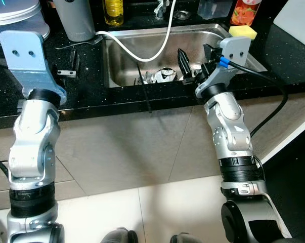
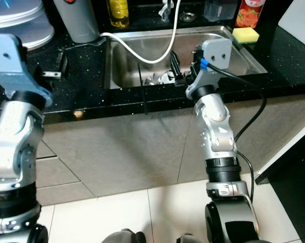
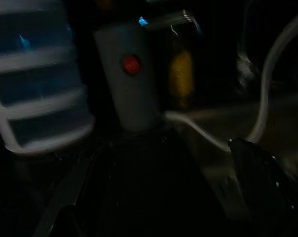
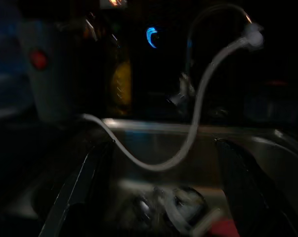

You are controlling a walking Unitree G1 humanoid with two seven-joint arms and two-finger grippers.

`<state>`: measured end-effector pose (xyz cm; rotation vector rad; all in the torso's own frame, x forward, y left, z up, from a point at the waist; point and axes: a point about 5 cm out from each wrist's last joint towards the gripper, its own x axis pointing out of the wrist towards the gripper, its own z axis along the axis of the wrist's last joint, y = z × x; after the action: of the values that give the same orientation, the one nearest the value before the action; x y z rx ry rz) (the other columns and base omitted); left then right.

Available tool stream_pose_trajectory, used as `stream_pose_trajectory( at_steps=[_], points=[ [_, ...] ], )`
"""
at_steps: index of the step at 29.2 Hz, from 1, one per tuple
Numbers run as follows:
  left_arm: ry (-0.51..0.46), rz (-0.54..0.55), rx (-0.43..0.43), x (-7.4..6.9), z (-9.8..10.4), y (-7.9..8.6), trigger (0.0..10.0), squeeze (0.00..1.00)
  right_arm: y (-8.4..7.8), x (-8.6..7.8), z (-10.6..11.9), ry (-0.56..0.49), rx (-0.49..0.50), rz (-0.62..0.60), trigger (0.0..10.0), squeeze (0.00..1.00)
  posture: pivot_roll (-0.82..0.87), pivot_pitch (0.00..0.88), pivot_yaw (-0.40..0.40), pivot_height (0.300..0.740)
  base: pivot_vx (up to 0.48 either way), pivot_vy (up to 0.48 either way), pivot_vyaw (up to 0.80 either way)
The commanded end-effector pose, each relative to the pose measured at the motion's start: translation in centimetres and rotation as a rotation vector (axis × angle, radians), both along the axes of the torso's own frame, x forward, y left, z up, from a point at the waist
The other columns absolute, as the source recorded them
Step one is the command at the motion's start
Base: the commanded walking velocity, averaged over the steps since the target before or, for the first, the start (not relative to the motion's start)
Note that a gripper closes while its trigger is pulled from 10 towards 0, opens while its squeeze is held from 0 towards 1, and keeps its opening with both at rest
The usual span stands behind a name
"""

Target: Kitchen organization

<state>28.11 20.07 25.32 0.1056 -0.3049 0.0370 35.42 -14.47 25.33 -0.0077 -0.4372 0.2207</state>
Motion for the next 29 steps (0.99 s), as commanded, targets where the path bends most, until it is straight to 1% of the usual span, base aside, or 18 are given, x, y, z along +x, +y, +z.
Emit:
stream_pose_trajectory(
  at_steps=[1,4,6,9,11,18,29],
  points=[
    [0.017,-0.019,0.038,-0.8,-0.6,-0.1,10.0,0.0,-0.3,0.0,-0.9,0.027,0.002,-0.024,10.0,0.0,0.06,0.053,0.035,0.74,0.0,0.0,0.0],
    [0.033,-0.017,0.044,-1.1,-1.0,-0.4,10.0,0.0,-0.6,0.0,-0.9,0.029,0.017,-0.046,10.0,0.0,0.07,0.052,0.037,0.74,0.0,0.0,0.0],
    [0.023,-0.025,0.04,-0.9,-0.8,-0.7,10.0,0.0,-0.6,0.1,-0.9,0.026,0.018,-0.049,10.0,0.0,0.07,0.051,0.038,0.74,0.0,0.0,0.0],
    [-0.002,-0.065,0.051,-0.4,-0.3,-1.6,10.0,0.0,-0.3,0.1,-0.6,0.012,0.012,-0.043,10.0,0.0,0.06,0.048,0.041,0.74,0.08,0.0,0.0],
    [-0.004,-0.069,0.053,-0.4,-0.3,-1.6,10.0,0.0,-0.3,0.2,-0.6,0.01,0.012,-0.042,10.0,0.0,0.06,0.048,0.041,0.74,0.24,0.0,0.0],
    [0.002,-0.079,0.057,-0.3,-0.4,-2.0,10.0,0.0,-0.2,0.2,-0.5,0.006,0.014,-0.045,10.0,0.0,0.06,0.048,0.046,0.74,0.472,0.0,0.0],
    [0.0,-0.077,0.063,-0.2,-0.4,-1.8,10.0,0.0,-0.2,0.1,-0.5,0.001,0.017,-0.043,10.0,0.0,0.06,0.049,0.047,0.74,0.472,0.0,0.0]
  ],
)
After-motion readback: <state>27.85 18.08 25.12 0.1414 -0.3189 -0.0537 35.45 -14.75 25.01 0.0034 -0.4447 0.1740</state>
